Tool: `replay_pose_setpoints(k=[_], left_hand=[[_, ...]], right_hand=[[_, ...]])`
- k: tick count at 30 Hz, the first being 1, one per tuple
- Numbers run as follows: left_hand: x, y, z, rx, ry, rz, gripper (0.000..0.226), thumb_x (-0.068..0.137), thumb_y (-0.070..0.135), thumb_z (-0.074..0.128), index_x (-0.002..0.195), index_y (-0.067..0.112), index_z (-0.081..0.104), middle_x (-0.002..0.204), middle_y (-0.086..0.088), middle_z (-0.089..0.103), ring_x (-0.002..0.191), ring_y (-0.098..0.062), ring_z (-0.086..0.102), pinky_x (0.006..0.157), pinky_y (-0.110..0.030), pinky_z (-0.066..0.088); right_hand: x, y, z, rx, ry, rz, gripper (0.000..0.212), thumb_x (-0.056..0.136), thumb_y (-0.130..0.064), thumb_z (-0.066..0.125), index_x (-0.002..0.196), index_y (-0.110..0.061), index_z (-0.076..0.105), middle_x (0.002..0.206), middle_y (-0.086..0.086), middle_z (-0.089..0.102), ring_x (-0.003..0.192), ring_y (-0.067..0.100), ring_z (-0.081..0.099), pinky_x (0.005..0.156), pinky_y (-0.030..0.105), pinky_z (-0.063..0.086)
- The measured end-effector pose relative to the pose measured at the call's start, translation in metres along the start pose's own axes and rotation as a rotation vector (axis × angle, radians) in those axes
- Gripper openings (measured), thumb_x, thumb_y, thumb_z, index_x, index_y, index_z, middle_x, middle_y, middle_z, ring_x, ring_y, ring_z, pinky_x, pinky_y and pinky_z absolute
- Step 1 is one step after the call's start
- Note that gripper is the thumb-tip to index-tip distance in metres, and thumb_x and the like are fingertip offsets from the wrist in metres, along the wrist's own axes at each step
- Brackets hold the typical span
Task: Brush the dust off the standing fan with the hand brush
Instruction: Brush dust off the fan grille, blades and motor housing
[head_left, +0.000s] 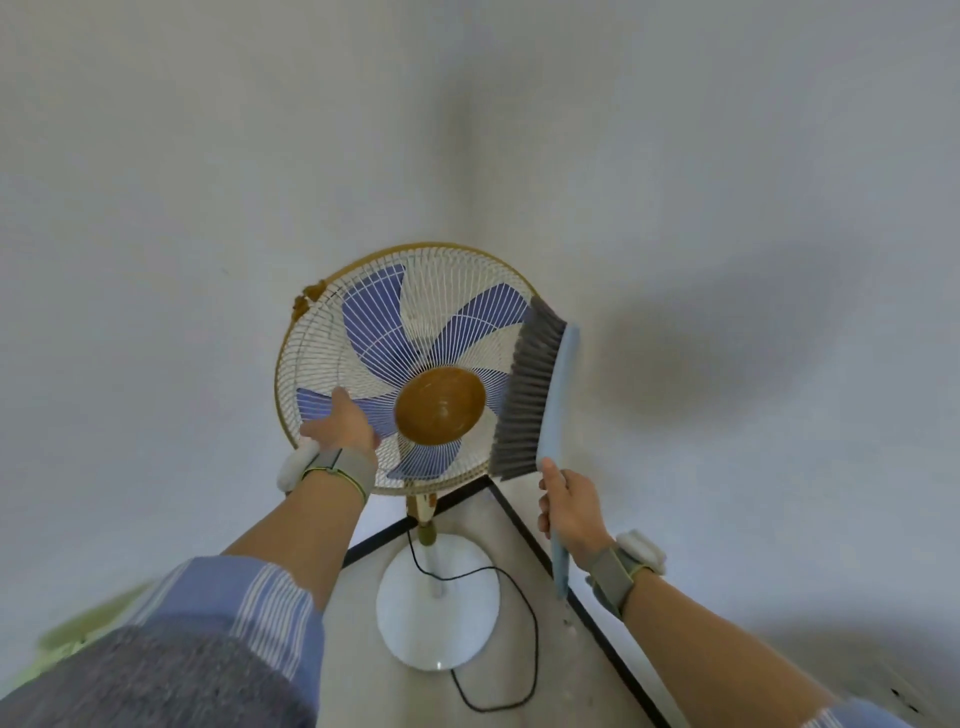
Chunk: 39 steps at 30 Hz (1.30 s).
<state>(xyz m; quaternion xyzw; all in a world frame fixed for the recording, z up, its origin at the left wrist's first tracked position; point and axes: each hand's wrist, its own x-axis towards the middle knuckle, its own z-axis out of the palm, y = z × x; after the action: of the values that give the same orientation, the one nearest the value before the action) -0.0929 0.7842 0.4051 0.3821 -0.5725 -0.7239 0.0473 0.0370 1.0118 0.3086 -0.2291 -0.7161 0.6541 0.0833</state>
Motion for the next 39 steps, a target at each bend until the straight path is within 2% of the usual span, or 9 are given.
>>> replay_pose_setpoints(k=[3,9,14,19,25,31,33,36,39], left_hand=[[-0.016,0.0,0.008,0.174,-0.002,0.088,0.108,0.076,0.063,0.061,0.155,0.021,0.001,0.159,-0.012,0.022,0.139,-0.042,0.031,0.108,-0.055,0.038],[-0.049,0.013,0.011,0.665,0.033,0.444,0.101,0.085,0.045,0.07,0.156,0.018,0.003,0.157,-0.026,0.013,0.139,-0.048,0.025,0.111,-0.06,0.028],[-0.069,0.019,0.021,0.979,0.049,0.791,0.097,0.085,0.042,0.07,0.156,0.023,0.006,0.162,-0.017,0.001,0.144,-0.047,0.014,0.113,-0.057,0.023],[-0.059,0.036,0.03,1.223,0.048,1.077,0.107,0.076,0.052,0.075,0.156,0.029,0.007,0.163,-0.017,-0.003,0.149,-0.04,0.0,0.112,-0.06,0.02],[-0.061,0.054,0.048,1.399,0.012,1.105,0.11,0.076,0.057,0.072,0.156,0.029,0.003,0.163,-0.015,-0.007,0.149,-0.041,-0.002,0.112,-0.062,0.02],[-0.051,0.058,0.043,1.527,-0.005,1.155,0.118,0.075,0.058,0.073,0.156,0.022,-0.006,0.161,-0.022,-0.007,0.148,-0.045,-0.001,0.112,-0.061,0.022],[-0.044,0.062,0.041,1.517,0.026,1.127,0.12,0.075,0.057,0.075,0.156,0.022,-0.006,0.161,-0.023,-0.005,0.147,-0.045,0.001,0.112,-0.061,0.023],[-0.034,0.066,0.033,1.53,-0.009,1.153,0.117,0.078,0.049,0.074,0.155,0.022,-0.009,0.161,-0.023,-0.006,0.148,-0.045,0.001,0.112,-0.06,0.022],[-0.031,0.07,0.027,1.525,-0.077,1.179,0.117,0.08,0.045,0.074,0.155,0.022,-0.013,0.16,-0.025,-0.008,0.148,-0.044,-0.001,0.113,-0.06,0.022]], right_hand=[[0.008,0.007,-0.01,-0.011,0.085,0.086,0.054,0.097,-0.051,0.049,0.065,-0.008,0.054,0.048,0.006,0.049,0.041,0.023,0.046,0.051,0.038,0.045],[0.033,0.015,-0.014,-0.273,0.175,0.049,0.088,0.071,-0.085,0.023,0.075,-0.005,0.062,0.079,0.019,0.069,0.074,0.039,0.067,0.074,0.051,0.056],[0.013,-0.001,-0.03,-0.506,0.154,0.033,0.063,0.097,-0.056,0.04,0.098,0.001,0.065,0.103,0.022,0.068,0.095,0.039,0.063,0.08,0.039,0.044],[-0.008,0.006,-0.04,-0.393,0.168,-0.13,0.054,0.095,-0.054,0.046,0.07,-0.008,0.055,0.069,0.009,0.061,0.068,0.03,0.058,0.066,0.041,0.046],[0.009,0.001,-0.038,-0.031,0.059,-0.053,0.064,0.091,-0.063,0.049,0.067,-0.004,0.055,0.05,0.002,0.05,0.046,0.019,0.045,0.05,0.039,0.041],[0.009,0.026,-0.04,-0.251,0.182,0.086,0.074,0.087,-0.073,0.034,0.068,-0.006,0.06,0.062,0.011,0.065,0.059,0.031,0.063,0.064,0.046,0.056],[0.009,0.02,-0.038,-0.262,0.256,-0.011,0.082,0.082,-0.081,0.025,0.086,-0.01,0.065,0.074,0.011,0.069,0.07,0.03,0.067,0.071,0.046,0.056],[0.002,-0.015,-0.029,-0.025,0.193,-0.126,0.054,0.09,-0.065,0.046,0.125,-0.024,0.05,0.069,0.005,0.067,0.058,0.017,0.065,0.06,0.039,0.058],[0.016,-0.047,-0.012,0.113,0.062,-0.131,0.052,0.091,-0.052,0.059,0.128,-0.019,0.045,0.066,0.004,0.059,0.048,0.011,0.053,0.05,0.028,0.047]])
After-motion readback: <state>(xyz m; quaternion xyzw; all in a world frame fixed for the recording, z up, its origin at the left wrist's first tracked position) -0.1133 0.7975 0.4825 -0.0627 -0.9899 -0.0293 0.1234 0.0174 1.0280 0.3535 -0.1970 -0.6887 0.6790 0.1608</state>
